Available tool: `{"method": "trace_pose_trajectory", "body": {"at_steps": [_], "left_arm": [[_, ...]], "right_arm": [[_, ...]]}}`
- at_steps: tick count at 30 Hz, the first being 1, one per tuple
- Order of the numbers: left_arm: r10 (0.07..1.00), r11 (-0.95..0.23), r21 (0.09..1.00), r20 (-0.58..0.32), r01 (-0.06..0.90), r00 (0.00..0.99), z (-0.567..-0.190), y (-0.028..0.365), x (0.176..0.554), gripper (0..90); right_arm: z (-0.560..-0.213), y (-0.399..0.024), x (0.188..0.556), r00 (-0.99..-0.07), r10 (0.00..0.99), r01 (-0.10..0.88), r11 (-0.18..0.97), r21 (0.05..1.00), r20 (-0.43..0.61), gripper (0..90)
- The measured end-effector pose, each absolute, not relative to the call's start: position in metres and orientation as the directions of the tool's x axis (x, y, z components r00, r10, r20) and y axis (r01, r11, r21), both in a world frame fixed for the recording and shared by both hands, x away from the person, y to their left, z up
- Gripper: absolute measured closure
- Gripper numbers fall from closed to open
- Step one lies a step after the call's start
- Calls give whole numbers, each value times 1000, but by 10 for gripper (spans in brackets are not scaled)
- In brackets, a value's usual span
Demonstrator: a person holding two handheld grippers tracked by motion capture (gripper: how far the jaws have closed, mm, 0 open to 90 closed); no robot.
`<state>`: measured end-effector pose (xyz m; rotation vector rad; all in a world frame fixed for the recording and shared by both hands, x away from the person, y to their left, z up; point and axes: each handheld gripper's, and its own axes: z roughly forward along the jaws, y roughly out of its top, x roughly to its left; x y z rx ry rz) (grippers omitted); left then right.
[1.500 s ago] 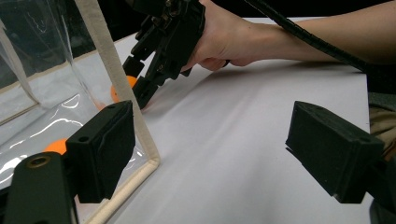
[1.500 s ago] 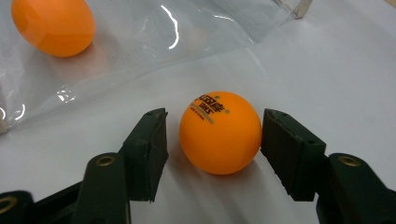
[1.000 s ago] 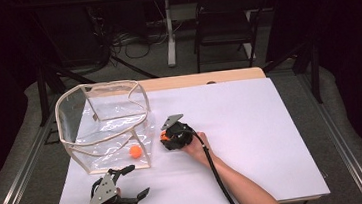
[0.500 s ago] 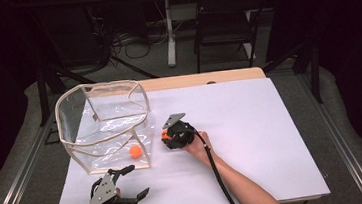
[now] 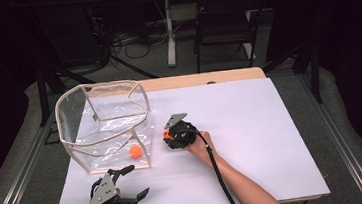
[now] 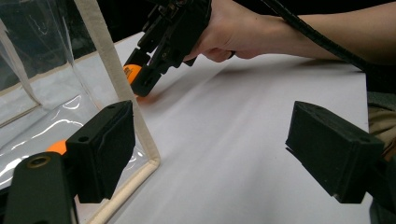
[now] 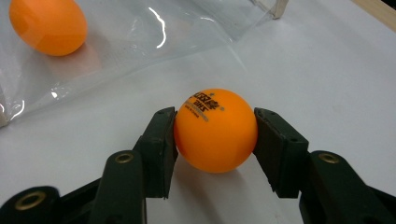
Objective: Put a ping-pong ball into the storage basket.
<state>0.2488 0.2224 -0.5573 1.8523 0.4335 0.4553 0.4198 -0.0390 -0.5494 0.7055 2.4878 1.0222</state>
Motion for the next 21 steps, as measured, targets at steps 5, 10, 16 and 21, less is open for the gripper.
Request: {"method": "trace_pose_trajectory", "body": {"at_steps": [5,10,16,21], "left_arm": [[512,-303,950,100,71,853,-558,222,248,156],[512,-302,951,99,71,853,-558,222,248,156],[512,-303,950,100,71,853,-558,222,248,156],[512,-303,950,100,71,853,-558,222,248,156]], "right_arm": [[-549,-40,419,-809,572,311,616,724,-139,504],[-548,-42,419,-807,573,313,621,718,-143,504],[-546,-45,419,-804,577,318,620,717,-142,503],[-545,-48,419,-802,580,322,622,714,-144,504]]}}
